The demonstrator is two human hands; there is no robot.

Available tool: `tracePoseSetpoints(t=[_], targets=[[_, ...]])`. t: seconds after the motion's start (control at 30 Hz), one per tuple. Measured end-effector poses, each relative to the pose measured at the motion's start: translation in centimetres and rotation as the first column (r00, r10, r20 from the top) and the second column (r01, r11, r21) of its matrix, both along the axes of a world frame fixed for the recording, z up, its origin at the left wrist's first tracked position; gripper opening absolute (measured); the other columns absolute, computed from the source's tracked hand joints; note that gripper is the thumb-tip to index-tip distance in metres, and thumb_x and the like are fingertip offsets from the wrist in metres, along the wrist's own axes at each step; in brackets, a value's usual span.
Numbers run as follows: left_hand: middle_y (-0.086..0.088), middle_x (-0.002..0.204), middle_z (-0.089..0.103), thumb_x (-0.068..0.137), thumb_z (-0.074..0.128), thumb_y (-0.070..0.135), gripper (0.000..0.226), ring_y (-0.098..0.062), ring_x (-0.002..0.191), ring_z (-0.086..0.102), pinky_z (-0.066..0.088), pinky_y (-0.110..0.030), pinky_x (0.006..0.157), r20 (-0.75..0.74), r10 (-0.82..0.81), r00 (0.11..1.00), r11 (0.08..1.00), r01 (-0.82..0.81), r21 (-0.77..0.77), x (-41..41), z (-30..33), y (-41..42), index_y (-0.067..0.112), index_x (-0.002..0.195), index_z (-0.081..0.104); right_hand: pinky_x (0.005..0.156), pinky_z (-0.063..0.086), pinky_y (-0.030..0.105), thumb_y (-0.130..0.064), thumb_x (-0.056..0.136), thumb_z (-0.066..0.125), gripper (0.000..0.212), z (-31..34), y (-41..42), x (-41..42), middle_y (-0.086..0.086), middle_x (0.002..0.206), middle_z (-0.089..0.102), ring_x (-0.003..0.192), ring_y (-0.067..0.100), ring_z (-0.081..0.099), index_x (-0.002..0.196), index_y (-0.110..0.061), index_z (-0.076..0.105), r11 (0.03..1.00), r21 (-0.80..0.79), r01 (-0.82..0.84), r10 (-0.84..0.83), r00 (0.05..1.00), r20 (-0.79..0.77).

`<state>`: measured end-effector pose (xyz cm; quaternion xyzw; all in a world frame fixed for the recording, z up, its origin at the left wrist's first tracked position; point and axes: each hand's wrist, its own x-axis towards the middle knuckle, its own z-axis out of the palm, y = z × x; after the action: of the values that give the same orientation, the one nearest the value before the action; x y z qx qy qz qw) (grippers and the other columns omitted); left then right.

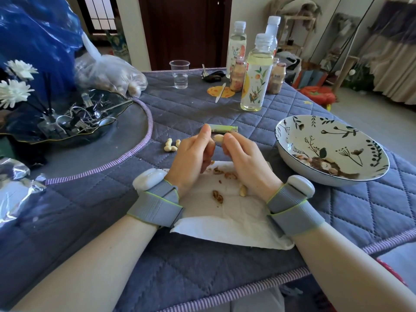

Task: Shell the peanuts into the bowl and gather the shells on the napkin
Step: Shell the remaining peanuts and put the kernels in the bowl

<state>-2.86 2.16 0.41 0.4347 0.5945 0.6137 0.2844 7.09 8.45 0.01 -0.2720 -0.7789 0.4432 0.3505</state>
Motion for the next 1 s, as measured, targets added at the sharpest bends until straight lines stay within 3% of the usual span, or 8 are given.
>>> tracePoseSetpoints(t=[0.17,0.27,0.37,0.53,0.63,0.73,0.9,1.0], targets=[[0.011,0.043,0.032,0.097,0.038,0.030,0.048,-0.010,0.046,0.031,0.026,-0.021,0.044,-0.024,-0.025,0.999,1.000,0.024,-0.006,-0.32,-0.57,0.24,-0.006,0.066,0.047,0.060,0.032,0.019,-0.020,0.094,0.041,0.022,-0.22,-0.31,0.28,-0.005,0.065,0.043,0.061,0.006,0.038,0.075,-0.011,0.047,0.994,0.111,-0.018,0.008,0.996,0.088],[0.011,0.048,0.038,0.096,0.040,0.025,0.040,-0.009,0.045,0.034,0.030,-0.022,0.044,-0.029,-0.032,0.999,0.999,0.033,0.021,-0.61,-0.74,0.27,0.013,0.059,0.047,0.066,0.038,0.026,-0.022,0.094,0.043,0.018,-0.12,-0.37,0.58,0.007,0.073,0.055,0.069,0.015,0.047,0.080,-0.011,0.049,0.990,0.143,-0.012,0.000,0.997,0.082],[-0.001,0.055,0.040,0.096,0.041,0.024,0.035,-0.010,0.046,0.038,0.036,-0.016,0.046,-0.065,-0.030,0.997,0.999,0.032,0.037,-0.69,-0.74,0.16,0.013,0.065,0.052,0.067,0.038,0.027,-0.023,0.096,0.038,0.029,0.06,-0.18,0.89,0.018,0.081,0.059,0.074,0.019,0.050,0.083,-0.002,0.053,0.992,0.125,-0.014,0.003,0.996,0.088],[-0.004,0.055,0.040,0.097,0.039,0.028,0.036,-0.012,0.048,0.039,0.036,-0.018,0.045,-0.086,-0.010,0.996,0.999,0.013,0.039,-0.66,-0.69,0.27,0.007,0.069,0.051,0.053,0.030,0.020,-0.024,0.095,0.042,0.025,-0.18,-0.21,0.68,-0.005,0.058,0.038,0.054,0.009,0.035,0.072,-0.014,0.045,0.982,0.190,-0.002,-0.011,0.998,0.068],[-0.004,0.054,0.040,0.097,0.038,0.027,0.040,-0.013,0.049,0.040,0.037,-0.019,0.046,-0.137,-0.007,0.991,0.998,0.014,0.053,-0.81,-0.71,0.26,-0.001,0.074,0.052,0.057,0.033,0.027,-0.025,0.095,0.042,0.024,-0.32,-0.22,0.66,-0.005,0.059,0.039,0.056,0.009,0.036,0.076,-0.010,0.048,0.979,0.200,-0.027,0.014,0.998,0.069],[-0.002,0.052,0.038,0.098,0.036,0.024,0.035,-0.007,0.046,0.039,0.036,-0.018,0.048,-0.200,-0.017,0.980,0.998,0.028,0.055,-0.62,-0.60,0.04,0.009,0.069,0.049,0.057,0.033,0.029,-0.026,0.095,0.043,0.028,-0.23,-0.37,0.73,-0.006,0.059,0.039,0.056,0.010,0.036,0.078,-0.005,0.049,0.982,0.184,-0.044,0.028,0.996,0.089],[-0.001,0.051,0.036,0.098,0.035,0.022,0.036,-0.007,0.045,0.037,0.034,-0.020,0.048,-0.284,-0.040,0.958,0.995,0.065,0.079,-0.39,-0.55,-0.07,0.017,0.063,0.042,0.056,0.030,0.024,-0.024,0.095,0.040,0.035,-0.04,-0.62,0.76,-0.009,0.053,0.036,0.053,0.006,0.036,0.061,-0.017,0.039,0.984,0.179,-0.018,0.005,0.997,0.074],[-0.001,0.052,0.036,0.098,0.035,0.021,0.035,-0.008,0.045,0.037,0.033,-0.022,0.047,-0.287,-0.042,0.957,0.995,0.067,0.078,-0.32,-0.53,-0.13,0.017,0.064,0.041,0.060,0.033,0.029,-0.021,0.097,0.036,0.035,0.09,-0.77,0.66,-0.008,0.056,0.037,0.056,0.008,0.037,0.065,-0.009,0.042,0.987,0.158,-0.013,-0.001,0.996,0.089]])
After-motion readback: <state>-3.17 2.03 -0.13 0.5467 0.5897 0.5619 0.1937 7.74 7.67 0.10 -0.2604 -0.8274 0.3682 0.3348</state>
